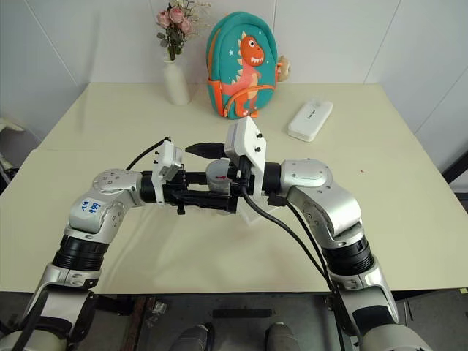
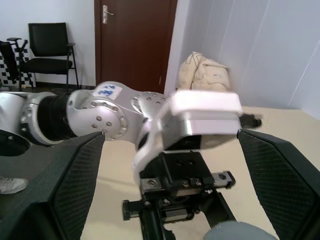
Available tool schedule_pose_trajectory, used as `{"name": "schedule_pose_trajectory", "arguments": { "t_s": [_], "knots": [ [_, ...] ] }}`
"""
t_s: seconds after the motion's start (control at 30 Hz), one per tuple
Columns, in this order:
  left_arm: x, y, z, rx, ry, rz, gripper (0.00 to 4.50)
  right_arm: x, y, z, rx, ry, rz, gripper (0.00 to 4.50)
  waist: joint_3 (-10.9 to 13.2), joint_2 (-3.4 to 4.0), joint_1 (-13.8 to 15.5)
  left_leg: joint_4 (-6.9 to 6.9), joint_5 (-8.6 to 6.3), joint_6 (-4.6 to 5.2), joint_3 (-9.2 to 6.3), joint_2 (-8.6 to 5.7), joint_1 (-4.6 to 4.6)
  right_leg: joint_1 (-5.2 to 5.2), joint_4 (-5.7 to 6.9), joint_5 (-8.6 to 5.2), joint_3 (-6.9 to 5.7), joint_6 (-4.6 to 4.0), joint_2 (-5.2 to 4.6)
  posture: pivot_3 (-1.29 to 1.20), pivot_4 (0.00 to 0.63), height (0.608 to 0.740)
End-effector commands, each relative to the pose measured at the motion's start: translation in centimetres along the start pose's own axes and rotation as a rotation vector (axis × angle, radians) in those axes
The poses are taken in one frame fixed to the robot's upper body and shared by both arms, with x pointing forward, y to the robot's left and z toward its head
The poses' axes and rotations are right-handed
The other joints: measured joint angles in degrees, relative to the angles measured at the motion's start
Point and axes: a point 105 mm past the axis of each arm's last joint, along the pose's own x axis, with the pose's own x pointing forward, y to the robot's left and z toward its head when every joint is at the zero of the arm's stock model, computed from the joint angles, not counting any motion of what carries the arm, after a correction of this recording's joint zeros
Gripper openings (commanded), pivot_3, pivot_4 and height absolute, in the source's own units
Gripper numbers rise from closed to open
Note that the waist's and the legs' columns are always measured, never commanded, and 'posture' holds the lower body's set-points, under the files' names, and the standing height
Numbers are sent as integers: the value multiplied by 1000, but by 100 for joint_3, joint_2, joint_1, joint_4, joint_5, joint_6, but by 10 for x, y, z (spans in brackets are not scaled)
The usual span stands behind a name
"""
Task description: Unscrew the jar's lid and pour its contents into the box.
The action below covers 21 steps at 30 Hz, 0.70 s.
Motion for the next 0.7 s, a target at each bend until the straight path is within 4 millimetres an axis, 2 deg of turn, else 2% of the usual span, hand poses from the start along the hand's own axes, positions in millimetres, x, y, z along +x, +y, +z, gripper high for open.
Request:
{"name": "schedule_pose_trajectory", "arguments": {
  "t_s": [0.03,0.47,0.6,0.7],
  "knots": [
    [-1,-6,16,82,-47,-12,1879,1,-9,9,-42,-18,-33,4462,0,0,-2,0,0,0,0,0,0,0,0,0,0,0,0,0,150,740],
    [-2,-16,20,124,-79,-17,1879,2,-23,-4,-43,49,-77,4462,0,1,-6,-1,0,0,0,0,0,0,1,0,0,0,0,0,150,740],
    [-3,-16,20,128,-83,-16,1879,0,-27,-5,-49,61,-87,4462,0,1,-2,-1,0,-1,0,0,1,0,0,0,0,0,1,0,150,740],
    [-7,-15,18,128,-83,-11,1879,-8,-32,1,-55,64,-96,4462,1,1,-2,-1,0,-1,1,0,0,0,-1,0,0,0,0,0,150,740]
  ]
}}
